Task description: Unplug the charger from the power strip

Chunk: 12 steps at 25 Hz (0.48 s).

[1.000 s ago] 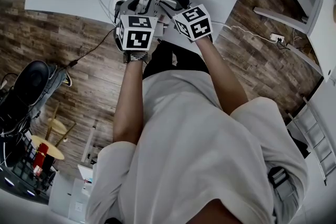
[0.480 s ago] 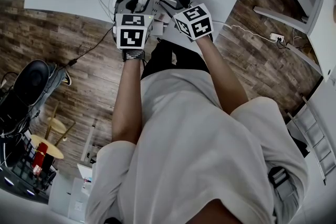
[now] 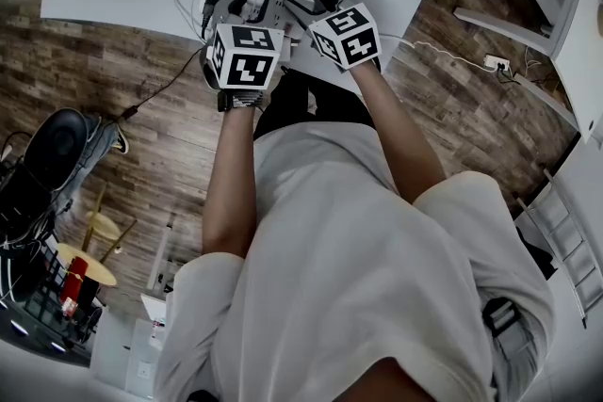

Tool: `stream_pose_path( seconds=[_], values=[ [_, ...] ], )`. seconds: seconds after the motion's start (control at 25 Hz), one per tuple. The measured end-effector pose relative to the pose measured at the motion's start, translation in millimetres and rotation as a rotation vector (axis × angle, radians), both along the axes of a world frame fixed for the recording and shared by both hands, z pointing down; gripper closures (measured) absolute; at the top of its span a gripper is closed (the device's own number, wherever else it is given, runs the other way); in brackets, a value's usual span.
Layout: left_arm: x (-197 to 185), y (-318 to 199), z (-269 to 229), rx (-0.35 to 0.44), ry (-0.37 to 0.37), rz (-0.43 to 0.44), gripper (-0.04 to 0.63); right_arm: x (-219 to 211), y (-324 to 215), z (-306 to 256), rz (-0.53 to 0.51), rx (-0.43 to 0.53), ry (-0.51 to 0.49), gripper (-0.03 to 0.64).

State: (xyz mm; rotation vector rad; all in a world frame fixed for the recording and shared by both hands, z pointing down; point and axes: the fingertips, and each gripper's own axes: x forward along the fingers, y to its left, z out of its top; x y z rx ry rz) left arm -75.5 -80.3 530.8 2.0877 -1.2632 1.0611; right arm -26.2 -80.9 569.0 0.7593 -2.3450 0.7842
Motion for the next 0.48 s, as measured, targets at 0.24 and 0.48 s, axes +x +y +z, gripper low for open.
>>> stream_pose_path(
  seconds=[0.24,0.48],
  values=[
    [-3.1,0.1,0.4,-0.017,0.062,-0.046,0.456,0.7,0.3,0.9,0.001,-0.001,-0.003,0.411],
    [-7.4,-1.8,-0.8,-0.024,0.159,-0.115,0.456,1.4,0.3,1.1,0.001,0.000,-0.005,0.410]
  ],
)
